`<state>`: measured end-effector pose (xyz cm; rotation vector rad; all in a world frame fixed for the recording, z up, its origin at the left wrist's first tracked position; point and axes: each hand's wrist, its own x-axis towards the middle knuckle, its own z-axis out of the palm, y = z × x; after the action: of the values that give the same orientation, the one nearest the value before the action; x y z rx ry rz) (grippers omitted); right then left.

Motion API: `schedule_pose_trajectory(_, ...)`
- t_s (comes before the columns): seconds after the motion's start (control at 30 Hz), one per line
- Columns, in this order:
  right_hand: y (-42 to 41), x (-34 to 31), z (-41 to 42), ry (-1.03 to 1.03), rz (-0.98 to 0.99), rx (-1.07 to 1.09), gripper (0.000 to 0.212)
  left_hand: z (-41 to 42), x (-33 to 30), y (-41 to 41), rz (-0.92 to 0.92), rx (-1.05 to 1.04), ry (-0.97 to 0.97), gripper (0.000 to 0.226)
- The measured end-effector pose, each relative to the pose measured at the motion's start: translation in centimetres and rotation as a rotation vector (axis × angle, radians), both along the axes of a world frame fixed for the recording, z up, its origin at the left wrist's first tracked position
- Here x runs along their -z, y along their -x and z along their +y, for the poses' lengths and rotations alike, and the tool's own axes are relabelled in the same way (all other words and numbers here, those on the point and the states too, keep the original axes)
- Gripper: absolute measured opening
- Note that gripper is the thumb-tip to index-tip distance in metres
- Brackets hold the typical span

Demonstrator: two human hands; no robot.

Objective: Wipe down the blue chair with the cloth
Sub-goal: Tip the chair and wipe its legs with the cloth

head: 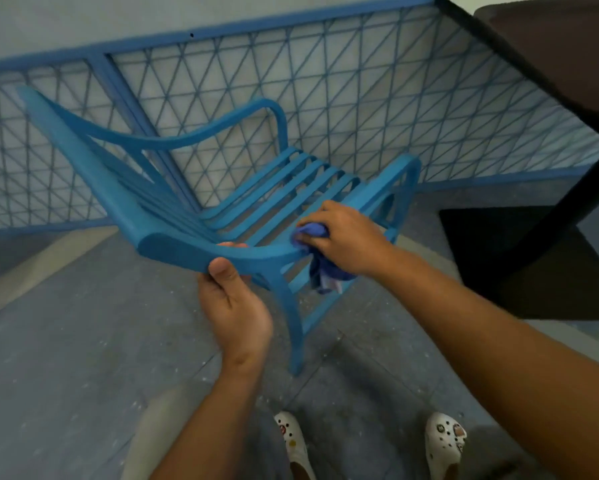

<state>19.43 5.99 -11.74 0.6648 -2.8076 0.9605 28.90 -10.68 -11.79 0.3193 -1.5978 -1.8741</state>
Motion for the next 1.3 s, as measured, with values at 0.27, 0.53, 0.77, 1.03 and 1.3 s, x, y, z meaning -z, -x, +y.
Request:
schedule_pose_trajectory(0.27,6.7,1.6,5.2,-0.443,0.046,0.039,0.061,1.9,1.3,0.8,-0.053,0.06,0.095,0.054)
schedule_pose_trajectory(0.53,6.1,2.9,4.3,-0.361,0.048,0.086,0.037,1.2,0.9,0.4,-0.173,0.073,0.157,0.045)
schedule_pose_trajectory(0.77,4.5,2.5,3.5,-0.43,0.008,0.031,0.057,-0.2,1.2,-0.4,-0.201,-0.007,0.164,0.055)
schedule_pose_trajectory(1.03,-0.4,2.6,0.0,-0.503,-0.002,-0.033,0.053,-5.4,1.2,-2.9,-0.226,-0.103,0.12,0.052)
schedule_pose_trajectory(1.3,-3.9,1.9,-4.7,-0.593,-0.003,-0.001,0.057,-11.5,0.6,-3.5,-0.335,-0.007,0.193,0.05)
